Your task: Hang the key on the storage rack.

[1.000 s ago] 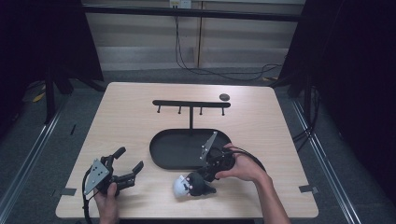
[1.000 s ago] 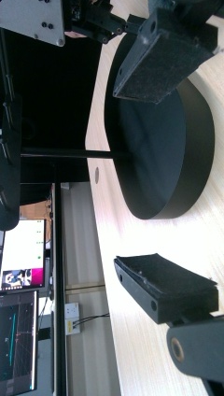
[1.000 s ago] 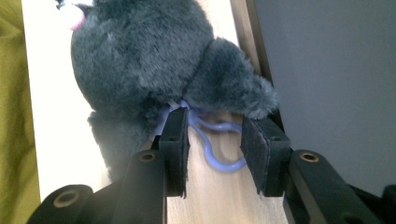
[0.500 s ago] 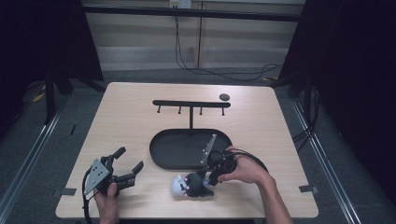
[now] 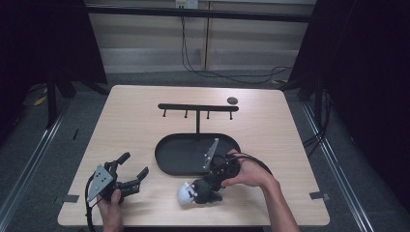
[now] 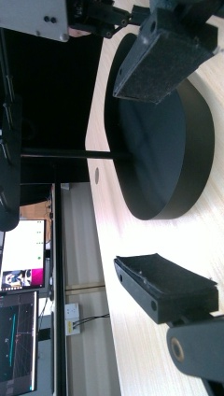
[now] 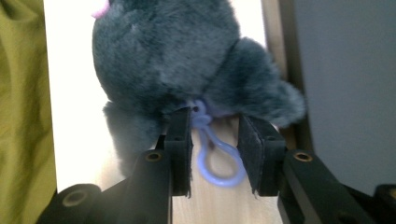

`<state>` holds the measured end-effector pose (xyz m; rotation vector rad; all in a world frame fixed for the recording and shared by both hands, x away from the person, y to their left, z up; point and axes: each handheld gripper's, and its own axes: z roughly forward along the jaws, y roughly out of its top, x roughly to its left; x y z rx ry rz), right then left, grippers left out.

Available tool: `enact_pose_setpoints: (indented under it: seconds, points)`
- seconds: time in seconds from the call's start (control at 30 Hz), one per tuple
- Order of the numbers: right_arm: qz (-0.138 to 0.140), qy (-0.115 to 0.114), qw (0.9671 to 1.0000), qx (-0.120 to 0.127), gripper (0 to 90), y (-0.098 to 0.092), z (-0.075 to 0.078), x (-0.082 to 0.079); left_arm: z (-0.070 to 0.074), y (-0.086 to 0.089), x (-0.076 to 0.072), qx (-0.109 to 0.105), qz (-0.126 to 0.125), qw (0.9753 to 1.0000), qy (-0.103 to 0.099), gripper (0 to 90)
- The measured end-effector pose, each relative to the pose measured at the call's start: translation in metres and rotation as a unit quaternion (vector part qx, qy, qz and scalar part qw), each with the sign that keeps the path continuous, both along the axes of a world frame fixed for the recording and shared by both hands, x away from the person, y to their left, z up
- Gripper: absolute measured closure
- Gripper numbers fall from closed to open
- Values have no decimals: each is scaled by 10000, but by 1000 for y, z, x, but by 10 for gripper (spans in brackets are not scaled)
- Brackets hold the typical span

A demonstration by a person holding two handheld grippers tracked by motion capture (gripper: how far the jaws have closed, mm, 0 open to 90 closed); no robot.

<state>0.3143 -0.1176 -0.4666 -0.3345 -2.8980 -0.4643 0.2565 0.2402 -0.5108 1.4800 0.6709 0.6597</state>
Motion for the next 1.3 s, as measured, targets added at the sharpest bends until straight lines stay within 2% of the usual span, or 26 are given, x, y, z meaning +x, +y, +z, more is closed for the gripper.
enact_pose_setpoints:
  seconds: [0.07, 0.13, 0.3, 0.33, 0.37, 0.43, 0.6, 0.73, 0.8, 0.9, 0.93, 1.03, 1.13, 1.23, 1.3]
  points:
    - [37, 17, 10000, -23, 684, 1, -2, 1, 0, 0, 0, 0, -1, 10000, 0, 152]
    - [-33, 91, 9999, -136, 723, 1, -2, 0, 0, 0, 0, 0, 0, 10000, 0, 152]
    - [15, 106, 9994, -326, 790, 2, -2, -2, 0, 0, 0, -1, 1, 10000, 0, 152]
    - [39, 166, 9991, -383, 816, 3, -2, -2, 0, 0, 0, -1, 2, 10000, -1, 152]
    - [-20, 168, 9990, -419, 827, 4, -2, -2, 0, 0, 0, -2, 1, 10000, -2, 152]
    - [-41, 182, 9983, -549, 831, 6, -2, -2, 0, 0, 0, -2, 2, 10000, -1, 152]
    - [-13, -14, 9959, -905, 848, 16, 0, -4, 0, 0, 0, -1, 2, 10000, -2, 152]
    - [-17, 1, 9947, -1029, 865, 20, 0, -3, 0, 0, 0, -2, -3, 10000, -1, 152]
    - [-41, 56, 9929, -1188, 870, 24, 0, -2, 0, 0, 0, -2, -2, 10000, -1, 152]
    - [-72, 97, 9928, -1193, 871, 25, 0, -1, 0, 0, 0, -3, -1, 10000, -2, 152]
    - [-104, 162, 9932, -1150, 870, 25, 3, 1, 0, 0, 0, -3, -3, 10000, -3, 152]
    - [-142, 168, 9934, -1126, 871, 25, 8, 2, 0, 0, 0, -3, -3, 10000, -1, 152]
    - [-167, 60, 9940, -1075, 870, 26, 22, 2, 0, 0, 0, -3, -4, 10000, -2, 152]
    - [-192, 79, 9946, -1013, 871, 26, 30, 2, 0, 0, 0, -3, -4, 10000, -2, 152]
    - [-167, 60, 9955, -932, 871, 28, 41, 2, 0, 0, 0, -5, -4, 10000, -2, 152]
